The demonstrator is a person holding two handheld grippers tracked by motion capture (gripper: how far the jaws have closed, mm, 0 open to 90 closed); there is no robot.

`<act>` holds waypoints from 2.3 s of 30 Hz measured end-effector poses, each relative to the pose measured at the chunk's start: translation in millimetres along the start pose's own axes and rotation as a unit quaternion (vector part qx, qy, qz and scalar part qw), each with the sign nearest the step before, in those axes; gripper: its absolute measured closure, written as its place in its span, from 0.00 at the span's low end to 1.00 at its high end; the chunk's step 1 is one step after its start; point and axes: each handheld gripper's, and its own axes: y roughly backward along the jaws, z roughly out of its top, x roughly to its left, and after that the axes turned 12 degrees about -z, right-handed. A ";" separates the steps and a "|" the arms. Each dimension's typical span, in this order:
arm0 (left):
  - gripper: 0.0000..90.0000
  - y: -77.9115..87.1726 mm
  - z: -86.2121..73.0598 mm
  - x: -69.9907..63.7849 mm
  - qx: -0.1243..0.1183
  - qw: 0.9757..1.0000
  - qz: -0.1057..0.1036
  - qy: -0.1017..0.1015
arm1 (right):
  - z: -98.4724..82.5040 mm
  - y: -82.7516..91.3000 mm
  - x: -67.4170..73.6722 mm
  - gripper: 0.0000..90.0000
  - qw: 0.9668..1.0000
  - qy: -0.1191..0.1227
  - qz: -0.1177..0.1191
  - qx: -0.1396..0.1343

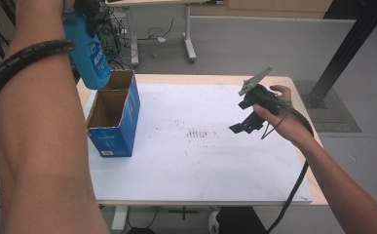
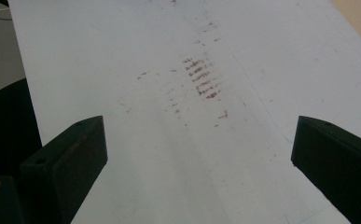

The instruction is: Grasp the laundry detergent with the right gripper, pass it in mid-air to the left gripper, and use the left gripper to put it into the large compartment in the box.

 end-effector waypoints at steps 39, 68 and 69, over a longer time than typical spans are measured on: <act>0.41 -64.9 -6.1 22.4 0.009 1.000 -0.021 0.014 | 0.2 5.3 6.9 0.04 1.000 0.015 -0.017 0.018; 0.41 -128.6 -12.3 31.7 0.026 0.999 -0.033 0.010 | -2.5 4.7 9.2 0.04 0.999 0.024 -0.017 0.035; 0.41 -130.4 -12.6 31.7 0.025 0.999 -0.032 0.009 | -2.8 4.6 9.1 0.04 0.999 0.024 -0.019 0.036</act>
